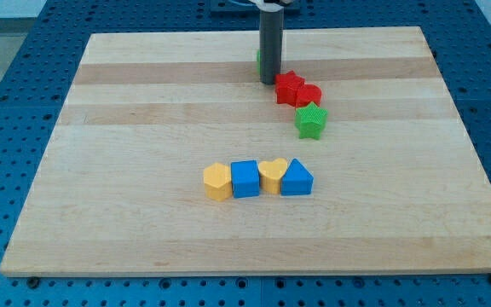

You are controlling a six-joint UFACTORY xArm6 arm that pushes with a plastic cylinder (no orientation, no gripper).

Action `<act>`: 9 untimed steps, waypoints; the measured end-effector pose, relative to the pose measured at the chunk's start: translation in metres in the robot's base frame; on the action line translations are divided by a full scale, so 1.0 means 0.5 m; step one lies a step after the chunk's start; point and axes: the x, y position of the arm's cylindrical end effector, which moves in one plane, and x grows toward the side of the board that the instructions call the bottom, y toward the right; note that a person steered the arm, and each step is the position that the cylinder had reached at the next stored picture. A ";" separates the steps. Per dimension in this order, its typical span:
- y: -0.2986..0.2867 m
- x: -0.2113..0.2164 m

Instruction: Push the red star slightly down

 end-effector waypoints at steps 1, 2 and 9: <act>0.015 -0.037; 0.047 -0.049; 0.013 0.059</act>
